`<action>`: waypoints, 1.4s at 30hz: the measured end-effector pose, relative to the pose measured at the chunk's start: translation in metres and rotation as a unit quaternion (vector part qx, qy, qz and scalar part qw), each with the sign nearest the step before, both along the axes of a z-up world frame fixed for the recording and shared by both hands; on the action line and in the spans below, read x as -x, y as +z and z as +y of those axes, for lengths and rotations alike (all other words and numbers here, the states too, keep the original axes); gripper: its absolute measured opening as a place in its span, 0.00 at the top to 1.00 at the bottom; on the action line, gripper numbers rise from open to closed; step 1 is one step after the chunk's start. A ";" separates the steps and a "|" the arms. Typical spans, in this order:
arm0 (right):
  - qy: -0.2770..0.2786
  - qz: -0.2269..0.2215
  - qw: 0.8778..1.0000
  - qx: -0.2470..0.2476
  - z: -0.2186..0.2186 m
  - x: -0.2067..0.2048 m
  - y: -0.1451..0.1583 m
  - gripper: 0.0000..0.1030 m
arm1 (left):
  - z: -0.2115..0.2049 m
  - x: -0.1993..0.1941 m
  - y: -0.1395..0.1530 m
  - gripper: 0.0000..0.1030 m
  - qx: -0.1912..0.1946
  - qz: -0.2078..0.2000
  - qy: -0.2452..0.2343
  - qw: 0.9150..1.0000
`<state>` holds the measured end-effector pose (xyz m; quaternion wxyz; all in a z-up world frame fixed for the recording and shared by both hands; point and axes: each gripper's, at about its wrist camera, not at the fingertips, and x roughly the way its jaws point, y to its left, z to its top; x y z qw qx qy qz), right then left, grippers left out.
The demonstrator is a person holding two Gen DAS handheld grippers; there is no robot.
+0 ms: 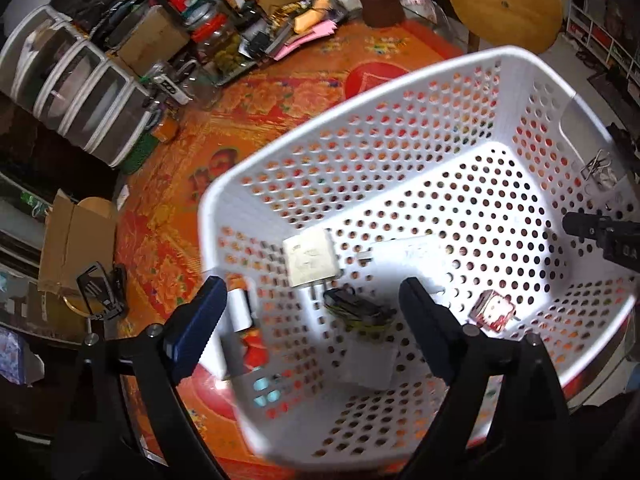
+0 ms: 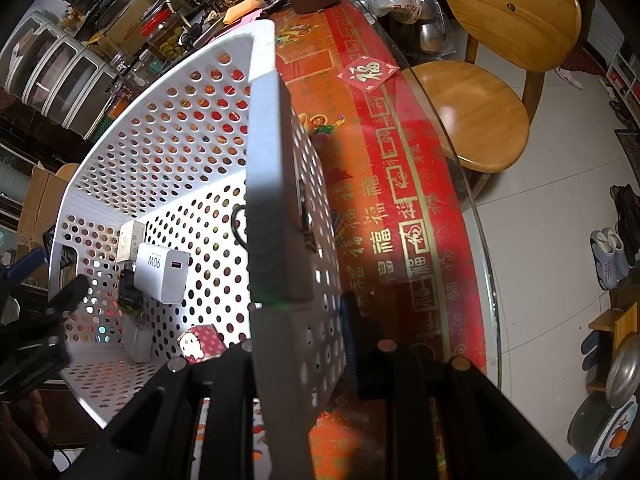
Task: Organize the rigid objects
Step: 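Return the left tool and grasp a white square charger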
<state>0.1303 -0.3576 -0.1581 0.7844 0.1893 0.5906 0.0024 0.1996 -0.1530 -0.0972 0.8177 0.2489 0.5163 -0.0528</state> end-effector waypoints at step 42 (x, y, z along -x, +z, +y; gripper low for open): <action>-0.001 0.002 1.000 0.001 0.001 0.001 -0.002 0.80 | 0.220 -0.033 -0.123 0.28 0.114 0.097 0.193 0.970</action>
